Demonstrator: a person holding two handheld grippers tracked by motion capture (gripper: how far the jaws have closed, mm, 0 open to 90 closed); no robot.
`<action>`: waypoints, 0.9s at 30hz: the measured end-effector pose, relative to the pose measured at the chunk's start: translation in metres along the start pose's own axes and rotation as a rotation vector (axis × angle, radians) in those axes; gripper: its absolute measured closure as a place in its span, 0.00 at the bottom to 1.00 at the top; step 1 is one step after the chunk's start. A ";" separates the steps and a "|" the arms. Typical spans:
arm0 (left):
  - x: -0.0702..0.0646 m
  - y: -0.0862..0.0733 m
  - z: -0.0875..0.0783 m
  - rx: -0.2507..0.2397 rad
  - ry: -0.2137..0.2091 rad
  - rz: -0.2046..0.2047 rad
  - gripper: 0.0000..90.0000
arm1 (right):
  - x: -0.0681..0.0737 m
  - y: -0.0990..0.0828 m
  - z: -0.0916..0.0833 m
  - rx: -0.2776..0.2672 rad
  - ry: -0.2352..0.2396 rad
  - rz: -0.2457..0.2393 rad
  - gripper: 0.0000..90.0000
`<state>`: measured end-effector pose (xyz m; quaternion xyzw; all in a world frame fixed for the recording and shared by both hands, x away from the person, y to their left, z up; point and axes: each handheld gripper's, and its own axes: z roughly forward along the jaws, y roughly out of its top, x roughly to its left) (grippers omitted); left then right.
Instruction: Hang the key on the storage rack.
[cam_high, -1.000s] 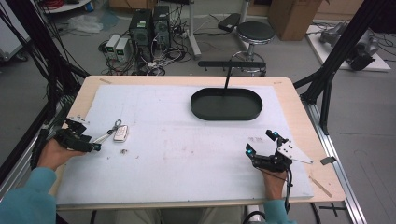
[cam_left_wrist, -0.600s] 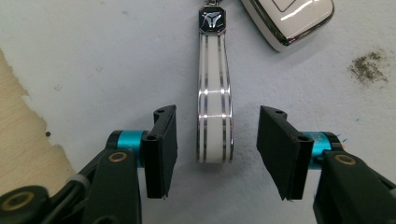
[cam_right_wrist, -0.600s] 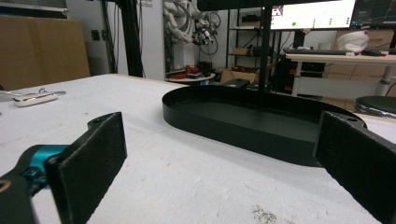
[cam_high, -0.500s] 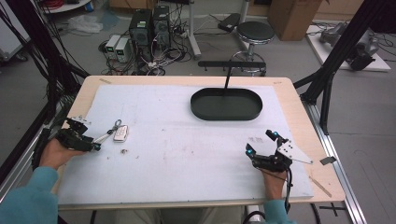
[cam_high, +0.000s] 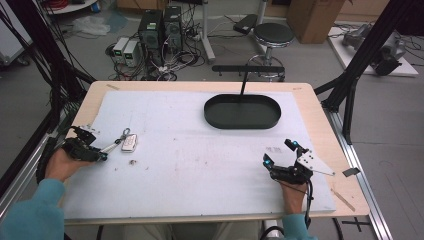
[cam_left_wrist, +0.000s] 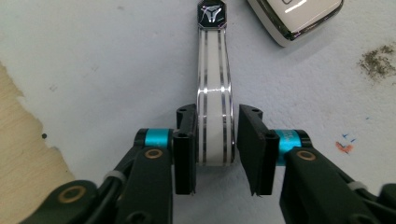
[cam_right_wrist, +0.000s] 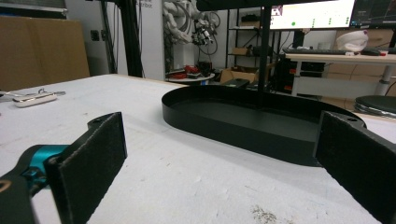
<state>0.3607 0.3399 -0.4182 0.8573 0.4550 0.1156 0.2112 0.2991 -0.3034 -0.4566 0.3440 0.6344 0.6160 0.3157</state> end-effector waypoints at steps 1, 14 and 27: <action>0.000 0.000 0.000 0.002 -0.002 -0.003 0.81 | 0.000 0.000 0.000 -0.001 0.001 0.000 0.02; 0.000 0.000 -0.001 -0.036 0.042 0.041 0.82 | -0.001 0.000 0.001 0.005 -0.009 0.010 0.02; -0.005 0.001 -0.011 -0.220 -0.010 0.075 0.82 | -0.005 0.006 0.003 0.009 0.031 0.055 0.02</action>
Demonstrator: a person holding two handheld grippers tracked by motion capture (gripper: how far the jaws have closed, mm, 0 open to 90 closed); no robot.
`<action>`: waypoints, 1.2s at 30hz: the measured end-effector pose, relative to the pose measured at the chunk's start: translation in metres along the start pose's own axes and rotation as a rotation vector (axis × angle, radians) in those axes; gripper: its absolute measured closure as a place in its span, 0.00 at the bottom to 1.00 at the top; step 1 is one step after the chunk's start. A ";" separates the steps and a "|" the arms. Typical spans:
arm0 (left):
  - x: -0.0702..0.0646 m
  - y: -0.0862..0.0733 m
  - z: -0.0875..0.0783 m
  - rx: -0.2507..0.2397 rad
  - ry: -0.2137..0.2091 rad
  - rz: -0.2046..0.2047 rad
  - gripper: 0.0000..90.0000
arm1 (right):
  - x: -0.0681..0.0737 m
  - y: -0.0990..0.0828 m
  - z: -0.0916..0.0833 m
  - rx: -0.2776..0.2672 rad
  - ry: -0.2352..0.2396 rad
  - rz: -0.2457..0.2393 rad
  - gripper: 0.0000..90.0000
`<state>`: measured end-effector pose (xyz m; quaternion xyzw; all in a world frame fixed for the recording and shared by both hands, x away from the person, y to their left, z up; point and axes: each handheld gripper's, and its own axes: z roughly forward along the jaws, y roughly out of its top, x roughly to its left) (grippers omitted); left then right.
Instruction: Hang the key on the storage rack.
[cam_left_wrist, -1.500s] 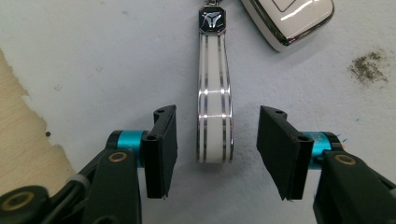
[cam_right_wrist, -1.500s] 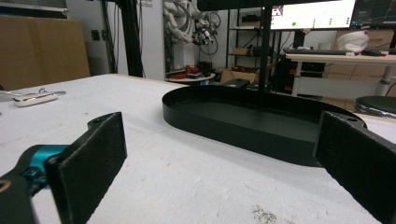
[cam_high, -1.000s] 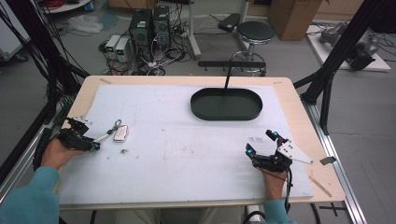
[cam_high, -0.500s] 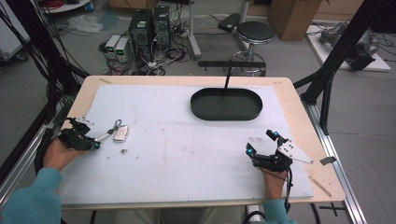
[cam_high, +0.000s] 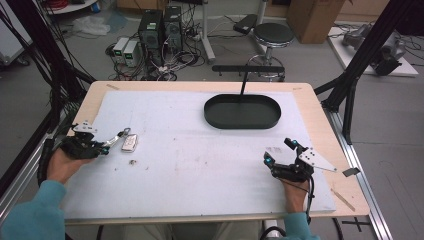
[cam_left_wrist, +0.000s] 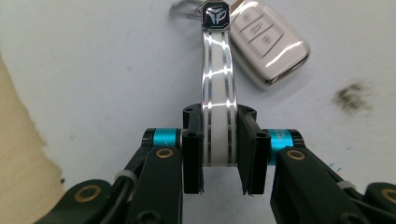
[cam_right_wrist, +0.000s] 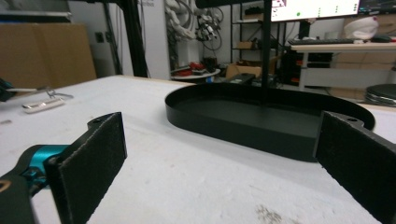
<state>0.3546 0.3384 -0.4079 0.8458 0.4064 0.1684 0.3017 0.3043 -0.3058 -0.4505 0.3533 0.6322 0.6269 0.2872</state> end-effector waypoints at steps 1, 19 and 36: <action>-0.001 0.001 -0.001 -0.013 -0.007 -0.002 0.82 | 0.000 0.002 0.000 -0.005 0.006 0.000 0.02; -0.035 0.047 -0.019 -0.231 -0.157 0.097 0.82 | 0.012 0.063 0.020 0.016 0.211 -0.033 0.02; -0.089 0.110 -0.007 -0.311 -0.323 0.254 0.82 | 0.021 0.106 0.050 0.106 0.431 -0.107 0.02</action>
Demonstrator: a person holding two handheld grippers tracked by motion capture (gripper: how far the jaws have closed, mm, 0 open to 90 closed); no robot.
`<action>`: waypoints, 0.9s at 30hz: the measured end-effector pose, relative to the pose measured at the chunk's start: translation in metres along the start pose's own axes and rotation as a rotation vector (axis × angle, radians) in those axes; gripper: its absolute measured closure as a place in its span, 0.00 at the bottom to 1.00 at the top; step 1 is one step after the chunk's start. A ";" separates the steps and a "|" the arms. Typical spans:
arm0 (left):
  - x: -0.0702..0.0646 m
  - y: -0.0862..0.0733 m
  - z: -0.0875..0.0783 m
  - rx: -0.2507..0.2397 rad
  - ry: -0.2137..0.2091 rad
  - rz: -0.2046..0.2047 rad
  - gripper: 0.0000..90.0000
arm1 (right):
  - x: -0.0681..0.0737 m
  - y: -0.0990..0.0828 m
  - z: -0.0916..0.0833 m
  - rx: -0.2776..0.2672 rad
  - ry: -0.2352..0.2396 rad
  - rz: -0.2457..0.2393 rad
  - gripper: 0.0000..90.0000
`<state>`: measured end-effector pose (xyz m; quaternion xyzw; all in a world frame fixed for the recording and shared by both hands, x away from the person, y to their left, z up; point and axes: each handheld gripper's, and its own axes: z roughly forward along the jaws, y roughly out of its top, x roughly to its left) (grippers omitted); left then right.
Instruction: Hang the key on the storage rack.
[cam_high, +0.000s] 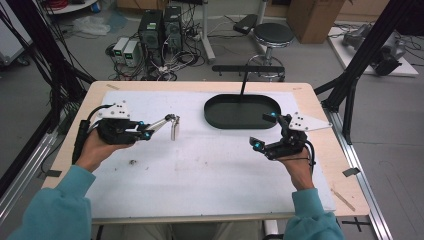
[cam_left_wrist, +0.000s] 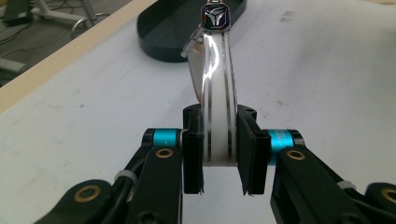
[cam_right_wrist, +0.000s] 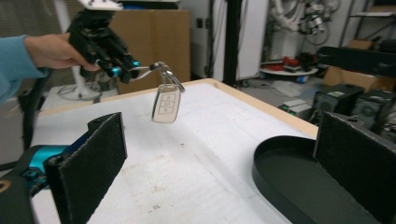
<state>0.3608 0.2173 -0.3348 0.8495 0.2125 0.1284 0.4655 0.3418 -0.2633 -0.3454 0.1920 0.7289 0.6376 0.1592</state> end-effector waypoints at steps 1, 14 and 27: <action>-0.002 0.003 0.003 0.006 -0.012 0.010 0.82 | -0.001 0.002 0.001 0.004 0.009 0.001 0.02; -0.021 0.030 0.035 0.007 -0.099 0.080 0.82 | -0.003 0.032 0.018 0.105 0.119 -0.094 0.02; -0.038 0.054 0.053 0.015 -0.175 0.142 0.82 | 0.002 0.054 0.048 0.239 0.243 -0.195 0.02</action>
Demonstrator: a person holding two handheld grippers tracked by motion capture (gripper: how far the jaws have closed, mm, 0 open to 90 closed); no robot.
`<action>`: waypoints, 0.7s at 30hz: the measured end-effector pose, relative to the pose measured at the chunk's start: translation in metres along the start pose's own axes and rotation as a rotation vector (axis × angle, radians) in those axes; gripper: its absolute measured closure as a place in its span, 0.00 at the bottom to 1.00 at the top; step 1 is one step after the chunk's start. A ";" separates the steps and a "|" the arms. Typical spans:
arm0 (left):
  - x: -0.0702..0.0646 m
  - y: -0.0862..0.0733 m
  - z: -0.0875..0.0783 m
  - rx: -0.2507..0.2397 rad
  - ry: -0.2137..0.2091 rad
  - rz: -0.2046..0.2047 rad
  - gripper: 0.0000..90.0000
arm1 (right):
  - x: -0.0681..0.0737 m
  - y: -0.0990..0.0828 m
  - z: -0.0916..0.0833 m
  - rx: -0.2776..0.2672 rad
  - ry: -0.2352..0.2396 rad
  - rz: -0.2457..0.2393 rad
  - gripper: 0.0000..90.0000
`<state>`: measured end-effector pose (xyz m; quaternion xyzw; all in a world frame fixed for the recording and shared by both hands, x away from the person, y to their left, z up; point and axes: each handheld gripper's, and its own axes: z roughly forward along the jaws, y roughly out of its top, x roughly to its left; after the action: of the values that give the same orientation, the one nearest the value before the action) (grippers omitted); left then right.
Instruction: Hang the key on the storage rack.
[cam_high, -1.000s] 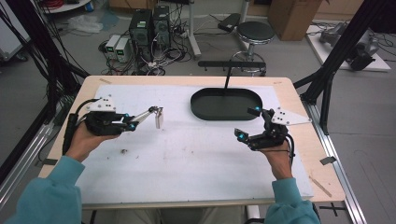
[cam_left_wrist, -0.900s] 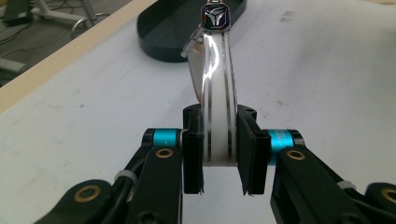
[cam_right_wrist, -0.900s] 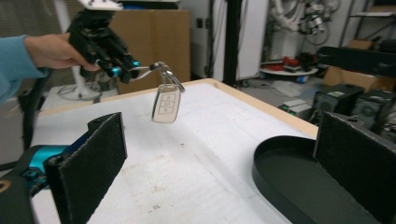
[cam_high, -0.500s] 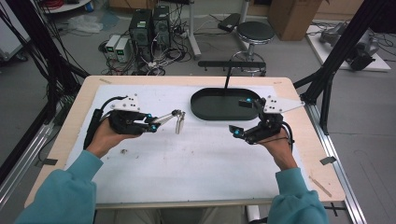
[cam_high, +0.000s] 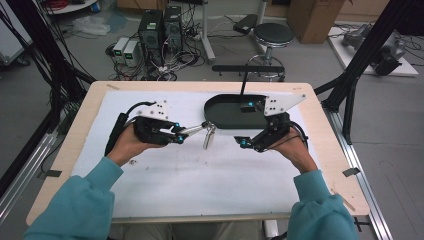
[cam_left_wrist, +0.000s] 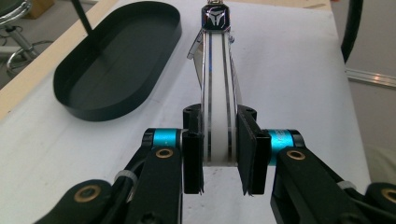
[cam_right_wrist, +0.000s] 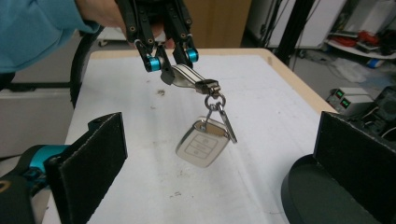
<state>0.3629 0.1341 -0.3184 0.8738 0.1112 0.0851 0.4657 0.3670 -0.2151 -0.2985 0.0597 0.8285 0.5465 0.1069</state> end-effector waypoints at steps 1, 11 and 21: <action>0.000 0.001 0.001 0.002 -0.011 0.005 0.82 | 0.000 0.002 0.002 0.009 0.010 -0.004 0.02; -0.007 0.016 0.014 0.037 -0.058 0.049 0.82 | -0.004 0.009 0.019 0.098 0.064 -0.036 0.04; -0.010 0.023 0.023 0.074 -0.080 0.074 0.82 | -0.003 0.019 0.035 0.212 0.120 -0.094 0.17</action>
<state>0.3621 0.1006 -0.3126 0.8966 0.0631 0.0631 0.4337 0.3780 -0.1765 -0.2937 -0.0007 0.8884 0.4528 0.0758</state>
